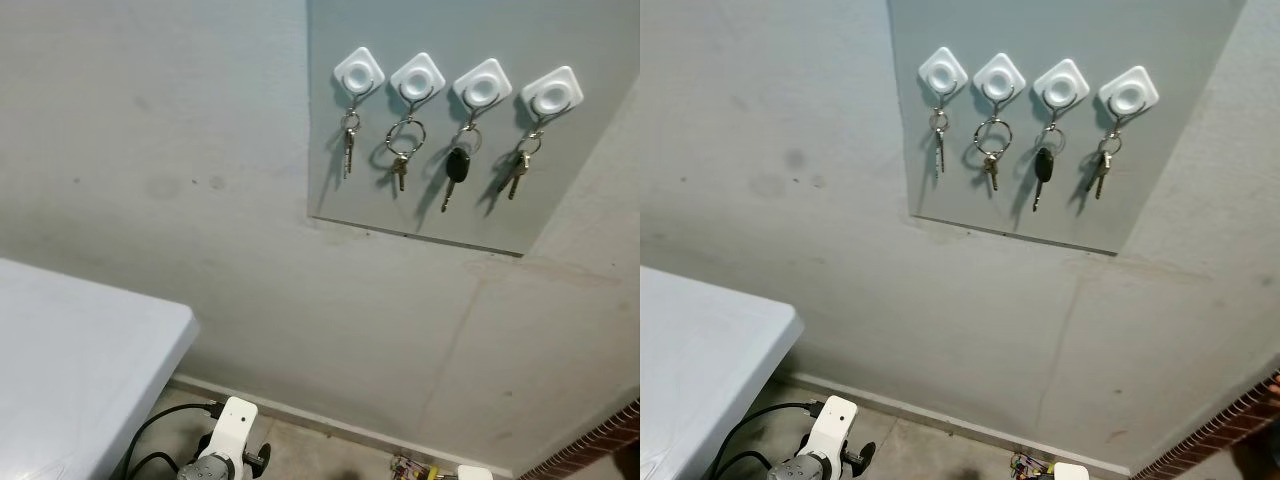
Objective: Hang keys on a hook
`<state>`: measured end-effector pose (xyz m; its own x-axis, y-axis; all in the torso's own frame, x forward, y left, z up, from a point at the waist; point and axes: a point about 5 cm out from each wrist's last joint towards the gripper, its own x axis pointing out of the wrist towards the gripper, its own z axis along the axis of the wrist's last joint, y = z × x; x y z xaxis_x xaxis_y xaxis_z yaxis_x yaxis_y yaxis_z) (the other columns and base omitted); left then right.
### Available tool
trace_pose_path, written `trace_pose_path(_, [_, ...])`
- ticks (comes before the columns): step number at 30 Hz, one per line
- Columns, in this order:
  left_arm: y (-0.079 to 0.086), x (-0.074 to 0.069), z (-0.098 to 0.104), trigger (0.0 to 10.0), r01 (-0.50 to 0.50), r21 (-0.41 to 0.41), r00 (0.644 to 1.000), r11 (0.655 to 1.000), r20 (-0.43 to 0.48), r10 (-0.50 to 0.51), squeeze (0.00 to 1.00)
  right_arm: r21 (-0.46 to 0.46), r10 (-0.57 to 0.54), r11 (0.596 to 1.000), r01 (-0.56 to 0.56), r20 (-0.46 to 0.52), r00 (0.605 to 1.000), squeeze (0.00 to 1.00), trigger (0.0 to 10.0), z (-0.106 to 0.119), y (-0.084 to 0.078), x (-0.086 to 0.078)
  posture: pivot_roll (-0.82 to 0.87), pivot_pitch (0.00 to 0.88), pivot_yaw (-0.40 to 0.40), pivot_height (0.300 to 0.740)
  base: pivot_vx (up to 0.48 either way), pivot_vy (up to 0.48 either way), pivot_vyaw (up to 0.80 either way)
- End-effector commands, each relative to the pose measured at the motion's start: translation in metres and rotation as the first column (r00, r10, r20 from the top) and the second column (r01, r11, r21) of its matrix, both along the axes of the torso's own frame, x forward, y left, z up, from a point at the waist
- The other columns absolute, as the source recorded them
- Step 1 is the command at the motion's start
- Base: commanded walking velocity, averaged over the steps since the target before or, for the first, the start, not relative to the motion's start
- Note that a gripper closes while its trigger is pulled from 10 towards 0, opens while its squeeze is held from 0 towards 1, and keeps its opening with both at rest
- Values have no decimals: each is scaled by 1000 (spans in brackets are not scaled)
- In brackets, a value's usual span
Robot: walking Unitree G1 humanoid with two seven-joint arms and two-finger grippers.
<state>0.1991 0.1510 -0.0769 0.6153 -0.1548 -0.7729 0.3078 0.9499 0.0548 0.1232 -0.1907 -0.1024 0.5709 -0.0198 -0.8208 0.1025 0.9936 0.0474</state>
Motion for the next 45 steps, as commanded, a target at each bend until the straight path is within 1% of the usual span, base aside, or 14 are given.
trace_pose_path(1, [6, -1, -1, 10000, -18, 20, 1000, 1000, -9, 18, 0, 3, 2, 1000, -2, -31, 1000, 0, 10000, -3, 2, -5, -102, 0, 24, 711, 0, 0, -694])
trace_pose_path(5, [5, -1, -1, 10000, -25, 16, 1000, 1000, -11, 25, 0, 11, 13, 1000, -13, -28, 1000, 0, 10000, -3, 6, -4, -93, 0, 17, 711, 0, 360, -694])
trace_pose_path(7, [5, 0, 0, 10000, -11, 29, 1000, 1000, -5, 11, 0, 10, 18, 1000, -18, -30, 999, 0, 10000, -3, 6, -4, -93, 0, 17, 711, 0, 375, -694])
trace_pose_path(12, [4, 0, 0, 10000, -21, 23, 1000, 1000, -7, 21, 0, 13, 25, 1000, -25, -34, 999, 0, 10000, -3, 8, -3, -91, 0, 12, 711, 0, 0, -691])
trace_pose_path(16, [4, 0, 0, 10000, -11, 28, 1000, 1000, -6, 11, 0, 6, 25, 1000, -25, -35, 999, 0, 10000, -3, 7, -4, -92, 0, 12, 711, 0, 0, -637])
trace_pose_path(30, [4, 1, 0, 10000, 1, 28, 1000, 1000, -7, -1, 0, 10, 16, 1000, -15, -37, 999, 0, 10000, -3, 7, -6, -93, 0, 8, 711, 0, 0, 0])
trace_pose_path(45, [2, 0, 0, 10000, 2, 3, 1000, 1000, -14, -2, 0, 20, 12, 1000, -11, -46, 999, 0, 10000, -5, 10, -9, -92, 0, 11, 711, 0, 0, 0])
